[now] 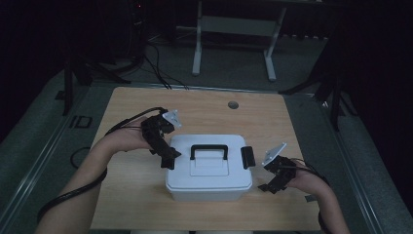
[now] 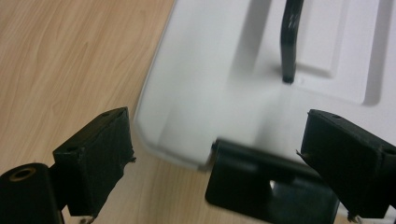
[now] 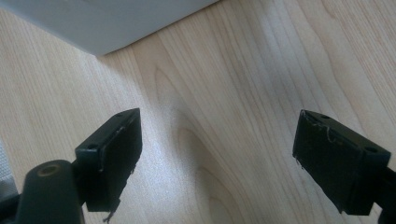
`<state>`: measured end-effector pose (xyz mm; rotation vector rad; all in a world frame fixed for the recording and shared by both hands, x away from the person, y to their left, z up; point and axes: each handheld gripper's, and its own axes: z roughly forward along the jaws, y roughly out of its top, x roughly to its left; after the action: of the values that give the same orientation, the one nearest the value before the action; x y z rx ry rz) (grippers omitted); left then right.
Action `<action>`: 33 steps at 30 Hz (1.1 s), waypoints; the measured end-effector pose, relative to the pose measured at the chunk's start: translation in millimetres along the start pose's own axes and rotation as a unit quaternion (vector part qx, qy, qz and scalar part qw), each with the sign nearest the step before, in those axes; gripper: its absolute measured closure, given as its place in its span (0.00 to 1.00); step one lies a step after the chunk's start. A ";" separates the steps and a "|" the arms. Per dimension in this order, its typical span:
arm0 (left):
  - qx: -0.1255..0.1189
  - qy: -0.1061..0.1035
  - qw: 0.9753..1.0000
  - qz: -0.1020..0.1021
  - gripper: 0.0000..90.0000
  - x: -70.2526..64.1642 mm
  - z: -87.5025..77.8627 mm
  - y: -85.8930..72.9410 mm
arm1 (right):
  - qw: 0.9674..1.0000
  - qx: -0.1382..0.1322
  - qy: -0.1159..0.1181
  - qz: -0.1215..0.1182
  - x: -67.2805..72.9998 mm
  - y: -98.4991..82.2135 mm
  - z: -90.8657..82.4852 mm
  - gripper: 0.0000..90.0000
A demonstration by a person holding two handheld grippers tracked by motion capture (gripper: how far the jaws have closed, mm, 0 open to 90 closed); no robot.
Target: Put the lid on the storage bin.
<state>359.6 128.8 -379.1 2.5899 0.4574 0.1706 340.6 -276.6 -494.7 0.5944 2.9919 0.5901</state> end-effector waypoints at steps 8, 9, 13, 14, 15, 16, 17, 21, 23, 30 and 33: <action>-0.020 0.014 1.000 -0.014 0.10 3.0 -14.3 -20.8 | 1.000 0.002 0.003 0.000 0.8 -0.3 2.3 0.17; -0.024 0.014 0.999 -0.024 0.10 4.5 -15.8 -29.2 | 1.000 0.002 0.002 0.002 0.4 -0.6 2.2 0.17; -0.020 0.015 0.999 -0.034 0.10 6.0 -17.1 -42.7 | 1.000 0.002 0.001 0.005 0.1 -0.3 2.0 0.17; -0.020 0.015 0.999 -0.034 0.10 6.0 -17.1 -42.7 | 1.000 0.002 0.001 0.005 0.1 -0.3 2.0 0.17; -0.023 0.017 0.999 -0.039 0.10 6.8 -18.0 -50.4 | 1.000 -0.001 0.001 0.006 0.2 0.1 1.7 0.17; -0.023 0.017 0.999 -0.039 0.10 6.8 -18.0 -50.4 | 1.000 -0.001 0.001 0.006 0.2 0.1 1.7 0.17; -0.023 0.017 0.999 -0.042 0.10 6.9 -18.4 -53.6 | 1.000 0.000 0.001 0.006 0.1 0.3 1.5 0.17; -0.022 0.022 0.998 -0.048 0.10 7.0 -19.3 -65.6 | 1.000 0.000 0.002 0.003 0.1 0.8 1.9 0.17; -0.023 0.019 0.998 -0.052 0.10 7.2 -19.9 -71.3 | 1.000 0.003 0.002 0.006 0.3 0.7 2.6 0.17; -0.036 0.021 0.997 -0.072 0.10 6.2 -23.2 -95.0 | 1.000 0.004 0.002 0.003 0.8 0.4 3.9 0.17; -0.035 0.024 0.997 -0.072 0.10 4.1 -23.0 -104.1 | 1.000 0.003 0.002 0.003 1.0 0.3 3.9 0.17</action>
<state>328.8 225.9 -410.9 2.4776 0.6406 0.1966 340.2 -274.6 -498.2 0.6046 2.9977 0.5831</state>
